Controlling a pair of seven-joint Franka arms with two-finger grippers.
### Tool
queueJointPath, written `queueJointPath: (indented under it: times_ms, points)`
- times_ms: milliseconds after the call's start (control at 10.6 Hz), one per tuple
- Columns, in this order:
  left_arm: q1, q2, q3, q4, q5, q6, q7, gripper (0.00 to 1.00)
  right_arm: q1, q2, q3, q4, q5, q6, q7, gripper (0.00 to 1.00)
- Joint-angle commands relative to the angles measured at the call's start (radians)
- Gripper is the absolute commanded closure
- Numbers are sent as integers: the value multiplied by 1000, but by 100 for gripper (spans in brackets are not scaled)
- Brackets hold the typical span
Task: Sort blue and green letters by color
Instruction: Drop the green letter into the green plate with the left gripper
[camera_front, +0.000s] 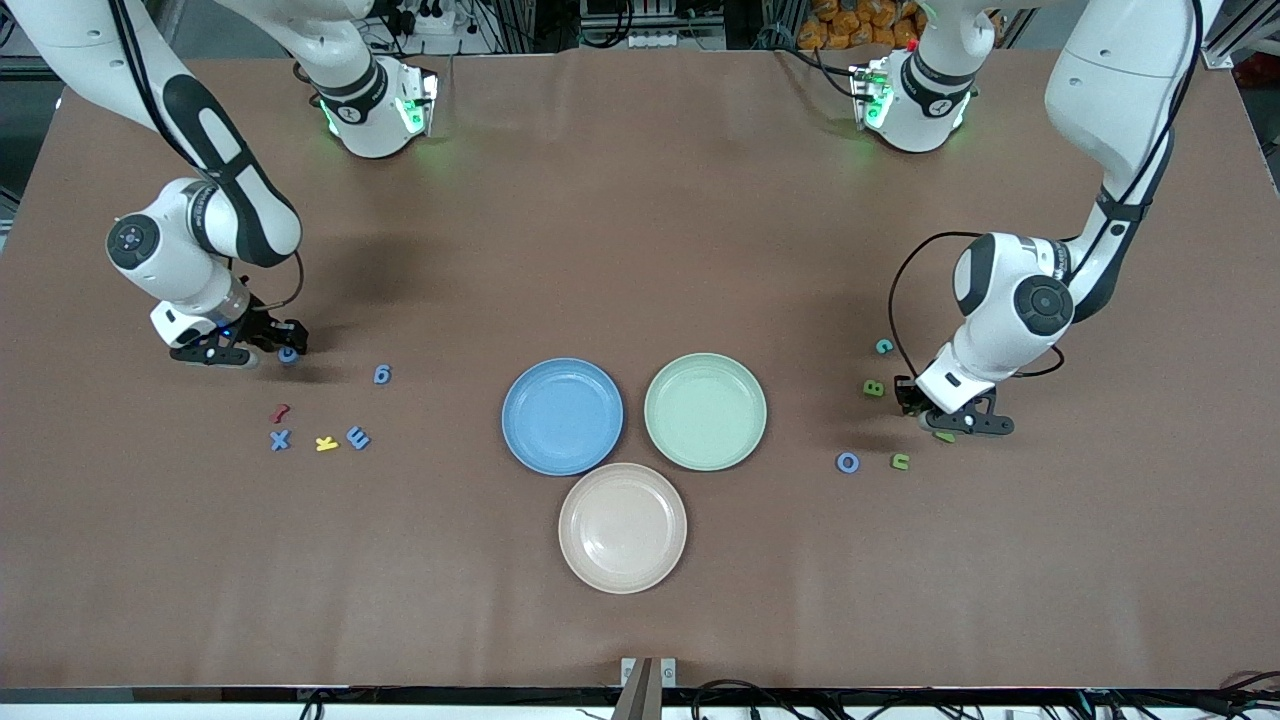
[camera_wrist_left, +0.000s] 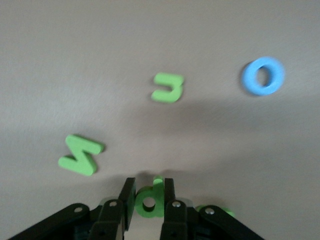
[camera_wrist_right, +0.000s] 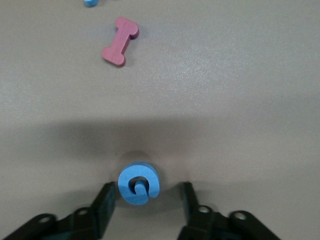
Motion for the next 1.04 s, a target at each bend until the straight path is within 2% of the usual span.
queueJointPath:
  times_ms: [0, 94, 188, 471, 754, 848, 942]
  points:
    - [-120, -38, -1, 142, 16, -196, -193, 100, -16, 2, 11, -23, 6, 47, -19, 45]
    - [-183, -27, 1, 210, 16, -266, -292, 100, -16, 2, 11, -23, 6, 47, -19, 55]
    - [-229, -6, 1, 271, 16, -305, -382, 100, -16, 2, 11, -23, 6, 47, -17, 61]
    - [-309, 40, -1, 354, 8, -330, -525, 100, -16, 3, 11, -20, 9, 47, -16, 65]
    - [-389, 140, 2, 431, 16, -330, -676, 100, -16, 2, 11, -11, 12, 41, -14, 74]
    - [-409, 161, 4, 440, 17, -328, -705, 100, -16, -26, 11, 5, 12, 15, -9, 77]
    - [-421, 178, 4, 456, 16, -328, -733, 100, -16, -79, 12, 35, 12, -91, -3, 78]
